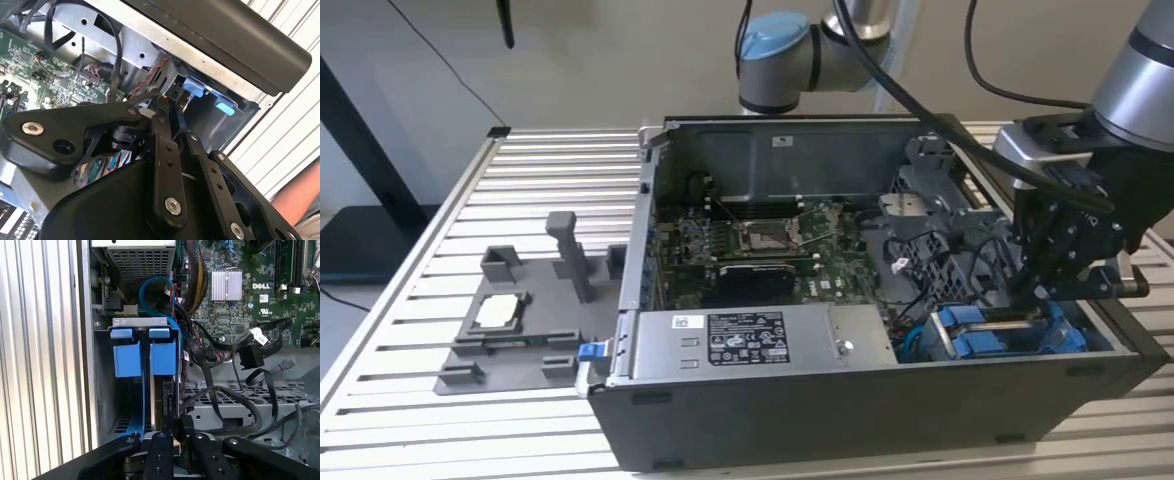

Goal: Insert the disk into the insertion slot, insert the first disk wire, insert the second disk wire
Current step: 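Insert the first disk wire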

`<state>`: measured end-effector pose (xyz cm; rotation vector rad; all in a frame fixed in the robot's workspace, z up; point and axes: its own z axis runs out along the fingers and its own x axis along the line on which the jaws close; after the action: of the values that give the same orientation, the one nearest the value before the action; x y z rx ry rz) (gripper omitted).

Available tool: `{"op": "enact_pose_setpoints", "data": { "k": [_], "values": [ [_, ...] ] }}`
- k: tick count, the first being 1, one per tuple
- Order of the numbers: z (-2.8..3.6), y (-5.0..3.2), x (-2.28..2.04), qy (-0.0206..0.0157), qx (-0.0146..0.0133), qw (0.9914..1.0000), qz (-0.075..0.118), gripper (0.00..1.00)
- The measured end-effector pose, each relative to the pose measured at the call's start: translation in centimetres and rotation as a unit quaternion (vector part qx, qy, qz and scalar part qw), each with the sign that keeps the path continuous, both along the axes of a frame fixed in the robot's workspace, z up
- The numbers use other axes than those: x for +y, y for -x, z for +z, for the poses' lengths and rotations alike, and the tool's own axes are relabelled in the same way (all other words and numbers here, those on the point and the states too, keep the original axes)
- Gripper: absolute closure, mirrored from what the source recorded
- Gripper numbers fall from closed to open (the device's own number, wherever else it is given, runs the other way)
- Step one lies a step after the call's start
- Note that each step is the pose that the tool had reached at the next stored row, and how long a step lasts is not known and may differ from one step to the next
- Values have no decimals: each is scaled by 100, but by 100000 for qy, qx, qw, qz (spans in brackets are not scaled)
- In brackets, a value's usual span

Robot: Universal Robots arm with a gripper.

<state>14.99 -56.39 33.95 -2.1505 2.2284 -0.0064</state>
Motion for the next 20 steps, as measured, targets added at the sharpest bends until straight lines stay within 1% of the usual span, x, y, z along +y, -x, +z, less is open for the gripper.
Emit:
{"op": "enact_pose_setpoints", "data": {
  "k": [6, 9, 10, 11, 13, 14, 17, 20],
  "values": [
    [-29, 1, -1, 3, -2, 100000, -22, 81],
    [-55, 1, 0, -2, 2, 100000, -24, 81],
    [-70, 1, 0, -40, 4, 100000, -25, 80],
    [-71, 1, -1, 17, 0, 100000, -27, 74],
    [-66, 1, -1, 47, -2, 100000, -26, 74],
    [-52, 1, -1, 49, -1, 100000, -26, 67],
    [37, 8, 0, -30, -3, 100000, -26, 67],
    [124, 33, -1, -77, -3, 100000, -24, 67]
  ]
}}
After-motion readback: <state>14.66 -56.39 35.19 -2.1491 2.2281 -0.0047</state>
